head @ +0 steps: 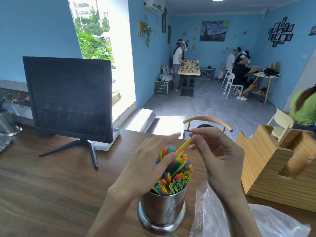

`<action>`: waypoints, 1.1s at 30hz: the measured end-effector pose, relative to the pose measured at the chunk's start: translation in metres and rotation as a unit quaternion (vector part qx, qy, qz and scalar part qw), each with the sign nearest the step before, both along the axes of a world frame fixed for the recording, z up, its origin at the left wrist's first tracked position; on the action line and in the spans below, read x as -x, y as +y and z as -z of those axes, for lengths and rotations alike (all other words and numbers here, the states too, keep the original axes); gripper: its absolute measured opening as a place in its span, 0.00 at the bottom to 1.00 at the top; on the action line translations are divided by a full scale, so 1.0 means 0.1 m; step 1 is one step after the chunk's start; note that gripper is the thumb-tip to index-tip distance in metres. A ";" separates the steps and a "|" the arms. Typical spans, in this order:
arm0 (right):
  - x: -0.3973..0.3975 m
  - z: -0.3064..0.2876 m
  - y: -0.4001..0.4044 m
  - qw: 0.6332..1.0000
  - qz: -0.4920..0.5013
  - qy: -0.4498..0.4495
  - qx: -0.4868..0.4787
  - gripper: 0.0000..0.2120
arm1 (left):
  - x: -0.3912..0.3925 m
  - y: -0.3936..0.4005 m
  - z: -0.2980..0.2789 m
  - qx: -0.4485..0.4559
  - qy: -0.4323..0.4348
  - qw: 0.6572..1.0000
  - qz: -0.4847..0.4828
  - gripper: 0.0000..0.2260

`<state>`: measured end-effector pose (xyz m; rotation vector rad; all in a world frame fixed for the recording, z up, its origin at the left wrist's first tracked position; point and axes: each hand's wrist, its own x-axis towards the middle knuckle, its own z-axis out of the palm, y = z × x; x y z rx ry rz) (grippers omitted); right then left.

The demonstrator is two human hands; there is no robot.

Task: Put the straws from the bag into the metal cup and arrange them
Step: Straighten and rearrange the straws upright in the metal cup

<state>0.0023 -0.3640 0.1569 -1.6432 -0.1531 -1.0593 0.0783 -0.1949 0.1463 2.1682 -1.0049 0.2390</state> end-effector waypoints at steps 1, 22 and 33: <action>0.02 -0.01 0.01 1.000 0.005 -0.024 -0.007 0.03 | -0.01 -0.01 0.00 -0.016 -0.009 1.000 0.009 0.15; -0.13 0.14 -0.10 0.944 -0.067 0.242 0.215 0.03 | -0.10 0.29 -0.36 0.534 0.213 0.818 -0.021 0.11; -0.22 0.24 -0.33 0.940 -0.026 0.311 0.141 0.04 | -0.01 0.09 -0.01 0.127 0.069 0.989 -0.040 0.04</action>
